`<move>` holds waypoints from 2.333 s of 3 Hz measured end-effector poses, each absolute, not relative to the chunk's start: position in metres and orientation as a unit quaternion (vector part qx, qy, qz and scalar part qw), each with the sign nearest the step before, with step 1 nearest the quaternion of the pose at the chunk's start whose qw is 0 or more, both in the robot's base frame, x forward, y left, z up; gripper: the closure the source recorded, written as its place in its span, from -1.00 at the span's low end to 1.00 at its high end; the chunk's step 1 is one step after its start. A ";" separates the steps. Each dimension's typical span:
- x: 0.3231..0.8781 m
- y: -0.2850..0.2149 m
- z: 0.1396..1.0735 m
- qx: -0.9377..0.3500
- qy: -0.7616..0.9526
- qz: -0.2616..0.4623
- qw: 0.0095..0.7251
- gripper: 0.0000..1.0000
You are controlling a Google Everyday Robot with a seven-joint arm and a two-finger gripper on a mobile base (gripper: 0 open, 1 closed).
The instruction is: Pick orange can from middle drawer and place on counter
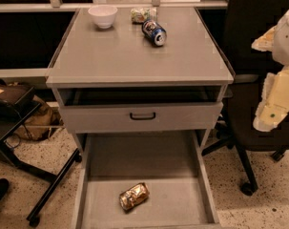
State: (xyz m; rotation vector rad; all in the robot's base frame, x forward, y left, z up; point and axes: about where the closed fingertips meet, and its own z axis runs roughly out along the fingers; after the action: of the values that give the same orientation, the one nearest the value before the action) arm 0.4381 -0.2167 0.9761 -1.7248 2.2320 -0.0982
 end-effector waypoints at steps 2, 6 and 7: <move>0.437 -0.212 0.969 -0.608 0.777 -0.029 0.162 -1.00; 0.396 -0.141 0.742 -0.627 0.752 0.178 0.097 -1.00; 0.396 -0.141 0.742 -0.627 0.752 0.178 0.097 -1.00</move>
Offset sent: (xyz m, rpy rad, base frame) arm -0.0034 0.0083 -0.0217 0.0237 0.0275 0.0337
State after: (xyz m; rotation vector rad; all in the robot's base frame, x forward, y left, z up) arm 0.3955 -0.1414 0.7417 -1.8571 2.2262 0.5257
